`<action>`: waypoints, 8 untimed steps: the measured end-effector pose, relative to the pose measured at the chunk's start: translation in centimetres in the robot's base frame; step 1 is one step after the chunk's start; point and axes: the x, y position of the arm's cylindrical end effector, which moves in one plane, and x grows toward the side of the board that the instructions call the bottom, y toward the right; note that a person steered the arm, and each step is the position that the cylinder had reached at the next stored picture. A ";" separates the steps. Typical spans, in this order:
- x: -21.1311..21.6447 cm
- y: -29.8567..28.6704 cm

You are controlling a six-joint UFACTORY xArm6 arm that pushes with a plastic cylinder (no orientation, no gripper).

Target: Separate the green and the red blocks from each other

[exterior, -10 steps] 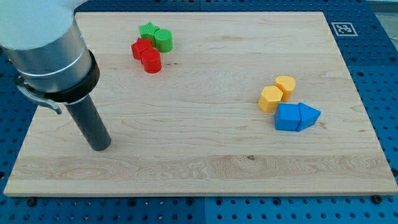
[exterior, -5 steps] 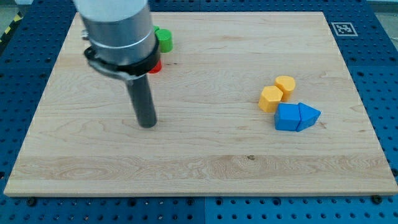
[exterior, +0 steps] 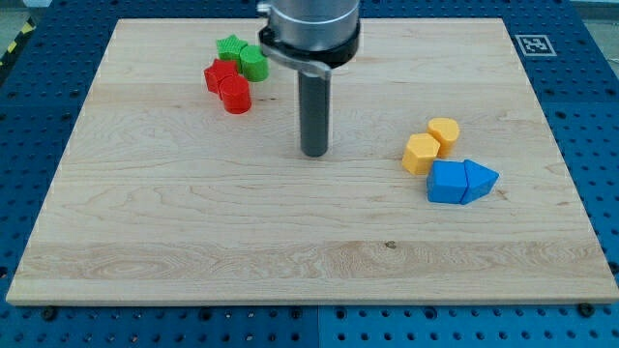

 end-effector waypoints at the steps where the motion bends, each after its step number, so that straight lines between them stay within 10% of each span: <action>1: -1.2 0.3; 8: -9.6 -9.2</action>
